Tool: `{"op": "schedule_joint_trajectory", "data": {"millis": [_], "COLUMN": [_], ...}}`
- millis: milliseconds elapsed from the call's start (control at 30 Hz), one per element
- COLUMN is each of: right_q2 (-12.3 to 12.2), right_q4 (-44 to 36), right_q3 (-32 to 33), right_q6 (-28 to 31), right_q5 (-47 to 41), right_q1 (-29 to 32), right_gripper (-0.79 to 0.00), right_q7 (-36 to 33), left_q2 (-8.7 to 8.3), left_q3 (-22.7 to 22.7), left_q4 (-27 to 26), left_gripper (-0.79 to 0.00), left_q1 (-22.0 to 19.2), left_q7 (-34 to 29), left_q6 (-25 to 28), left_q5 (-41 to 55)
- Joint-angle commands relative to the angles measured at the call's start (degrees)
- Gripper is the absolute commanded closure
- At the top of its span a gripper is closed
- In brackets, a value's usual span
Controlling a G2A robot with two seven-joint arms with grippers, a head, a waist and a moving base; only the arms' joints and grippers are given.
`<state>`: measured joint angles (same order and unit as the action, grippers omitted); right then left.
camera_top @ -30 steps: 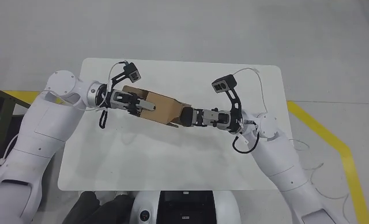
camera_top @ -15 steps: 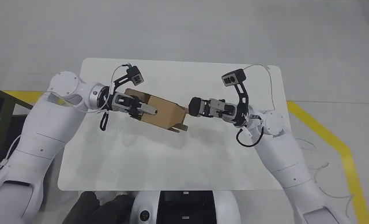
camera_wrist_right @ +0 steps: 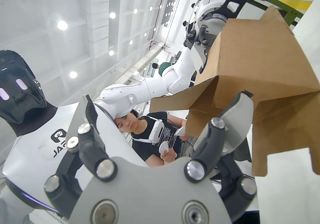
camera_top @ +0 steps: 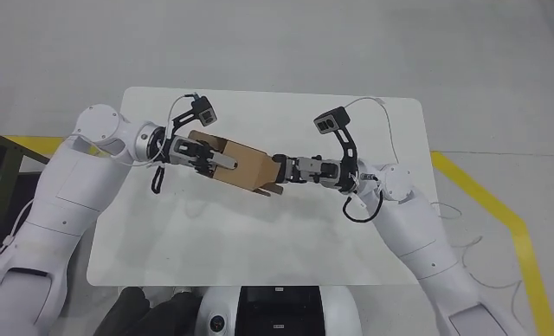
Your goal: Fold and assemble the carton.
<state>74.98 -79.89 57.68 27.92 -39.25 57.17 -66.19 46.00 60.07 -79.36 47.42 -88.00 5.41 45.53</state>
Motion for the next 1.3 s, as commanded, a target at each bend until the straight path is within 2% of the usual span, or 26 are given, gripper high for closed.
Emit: {"op": "schedule_joint_trajectory", "data": {"millis": [0,133,267,500,967,1267], "right_q2": [-0.1,-0.3,-0.1,0.7,-0.2,-0.1], "right_q4": [-0.8,-2.4,-2.8,-1.1,-2.4,-1.4], "right_q3": [0.3,0.2,-1.0,-3.0,2.2,2.0], "right_q6": [-0.4,-3.8,-4.8,-3.1,-1.5,-1.4], "right_q5": [0.2,0.3,-0.6,-0.5,1.4,1.6], "right_q1": [0.5,1.5,1.8,0.3,1.0,0.0], "right_gripper": [-0.785,-0.785,-0.785,-0.785,-0.785,-0.785], "right_q7": [0.4,-0.2,-0.4,0.5,2.3,2.0], "left_q2": [-0.04,0.01,0.14,0.37,0.04,-0.54], "left_q3": [0.3,1.1,1.2,1.1,0.5,-1.4], "left_q4": [0.5,1.5,1.5,0.7,-0.2,-2.4], "left_gripper": [0.000,0.000,0.000,0.000,0.000,0.000], "left_q1": [0.0,-0.1,-0.2,0.1,0.7,0.7], "left_q7": [0.0,0.0,0.0,0.0,0.0,0.0], "left_q6": [0.1,0.1,0.0,-0.1,-0.8,-1.4], "left_q5": [0.2,1.1,1.3,0.8,0.9,1.0]}}
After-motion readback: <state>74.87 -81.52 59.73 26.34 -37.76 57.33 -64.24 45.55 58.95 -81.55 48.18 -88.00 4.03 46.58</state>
